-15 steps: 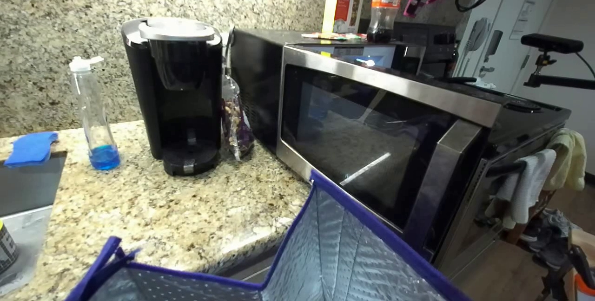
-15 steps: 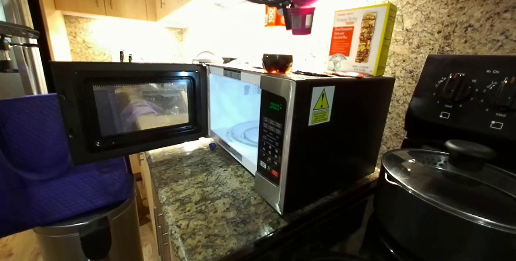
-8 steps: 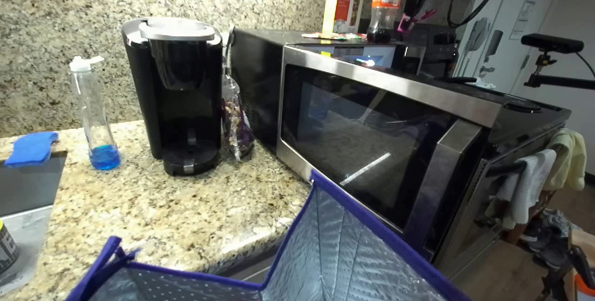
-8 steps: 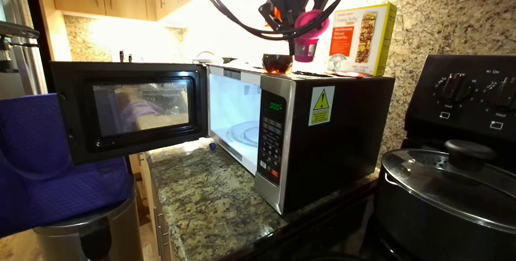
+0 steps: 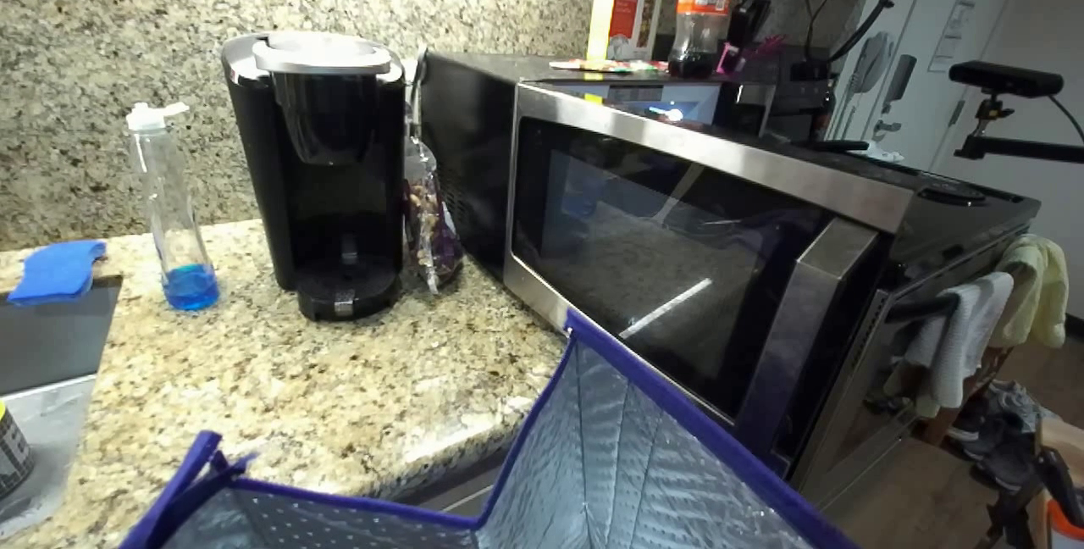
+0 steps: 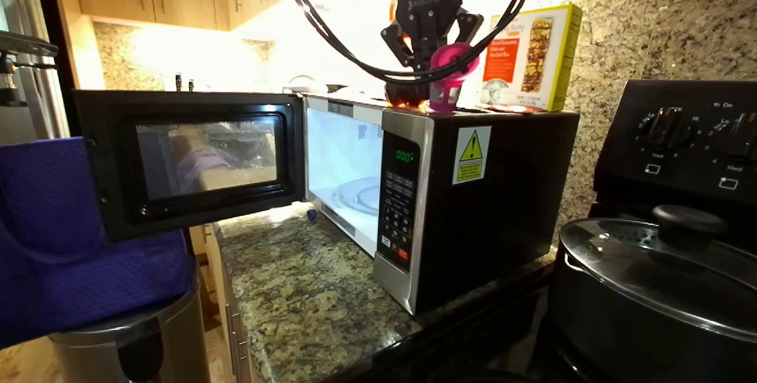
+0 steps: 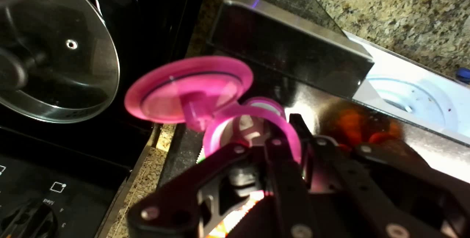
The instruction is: Place the pink object on the right side of the microwave
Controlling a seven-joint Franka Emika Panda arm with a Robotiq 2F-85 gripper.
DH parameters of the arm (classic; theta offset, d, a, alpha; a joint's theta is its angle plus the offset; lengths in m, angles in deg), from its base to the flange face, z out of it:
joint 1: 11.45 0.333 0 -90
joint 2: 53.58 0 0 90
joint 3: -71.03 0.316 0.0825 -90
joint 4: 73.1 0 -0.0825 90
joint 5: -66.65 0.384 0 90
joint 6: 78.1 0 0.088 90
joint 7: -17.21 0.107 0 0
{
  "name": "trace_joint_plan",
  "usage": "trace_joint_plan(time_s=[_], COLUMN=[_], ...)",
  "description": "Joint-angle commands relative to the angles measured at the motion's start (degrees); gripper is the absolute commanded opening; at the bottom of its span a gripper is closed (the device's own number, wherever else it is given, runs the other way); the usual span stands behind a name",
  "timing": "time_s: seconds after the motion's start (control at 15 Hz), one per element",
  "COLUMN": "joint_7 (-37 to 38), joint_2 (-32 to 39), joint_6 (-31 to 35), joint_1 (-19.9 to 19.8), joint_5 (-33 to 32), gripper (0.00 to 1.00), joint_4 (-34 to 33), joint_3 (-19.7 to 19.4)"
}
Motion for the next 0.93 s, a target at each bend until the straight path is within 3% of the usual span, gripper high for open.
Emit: trace_joint_plan(time_s=[0.0,0.13,0.2,0.33,0.87], joint_7=[0.52,0.60,0.66,0.66,1.25], joint_2=[0.58,0.63,0.64,0.43,-3.81], joint_6=[-1.51,-1.65,-1.70,-1.57,1.30], joint_1=[-1.32,-1.30,-1.25,-1.13,-0.56], joint_5=[0.22,-0.24,-0.42,-0.52,-0.91], gripper=[0.09,0.09,0.34,0.41,0.93], joint_4=[-1.38,-1.47,-1.48,-1.33,1.82], joint_3=[0.84,0.80,0.81,0.89,1.04])
